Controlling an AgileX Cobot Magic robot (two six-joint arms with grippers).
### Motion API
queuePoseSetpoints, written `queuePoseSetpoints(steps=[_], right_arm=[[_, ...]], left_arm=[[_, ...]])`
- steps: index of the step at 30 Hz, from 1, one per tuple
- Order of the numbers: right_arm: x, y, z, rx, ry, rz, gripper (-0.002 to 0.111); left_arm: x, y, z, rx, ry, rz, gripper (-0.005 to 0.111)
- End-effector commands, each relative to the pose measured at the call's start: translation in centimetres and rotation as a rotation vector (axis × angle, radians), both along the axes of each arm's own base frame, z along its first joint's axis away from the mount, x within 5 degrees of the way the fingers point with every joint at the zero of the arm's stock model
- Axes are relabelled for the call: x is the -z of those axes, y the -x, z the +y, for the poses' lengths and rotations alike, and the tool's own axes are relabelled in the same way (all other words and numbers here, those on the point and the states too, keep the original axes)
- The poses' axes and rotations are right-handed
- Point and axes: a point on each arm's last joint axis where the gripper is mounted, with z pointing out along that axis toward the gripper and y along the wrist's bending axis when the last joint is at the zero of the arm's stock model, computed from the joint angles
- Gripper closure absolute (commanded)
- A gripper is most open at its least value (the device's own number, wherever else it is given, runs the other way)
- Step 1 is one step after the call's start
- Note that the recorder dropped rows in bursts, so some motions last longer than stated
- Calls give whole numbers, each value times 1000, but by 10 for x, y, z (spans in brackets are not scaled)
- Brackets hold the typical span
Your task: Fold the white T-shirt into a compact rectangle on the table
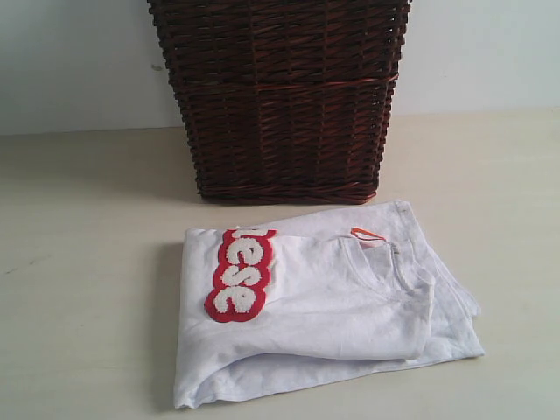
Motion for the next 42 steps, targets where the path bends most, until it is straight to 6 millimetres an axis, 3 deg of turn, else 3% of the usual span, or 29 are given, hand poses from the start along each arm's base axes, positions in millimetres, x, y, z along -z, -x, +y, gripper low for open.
queuePoseSetpoints(steps=[1,8,13,19,28,42], right_arm=[[1,1,1,-15,2,2,108],[0,-3,-10,129,234,-82,108],[7,-9,-20,299,229,-187,108],[49,-19,-22,338,229,-76,108],[73,-18,-23,310,276,183,108],[74,-18,-23,309,272,194,108]], left_arm=[[-1,0,0,-2,-7,-11,107],[-1,0,0,-2,-7,-11,107],[-1,0,0,-2,-7,-11,107],[-1,0,0,-2,-7,-11,107],[-1,0,0,-2,-7,-11,107],[-1,0,0,-2,-7,-11,107]])
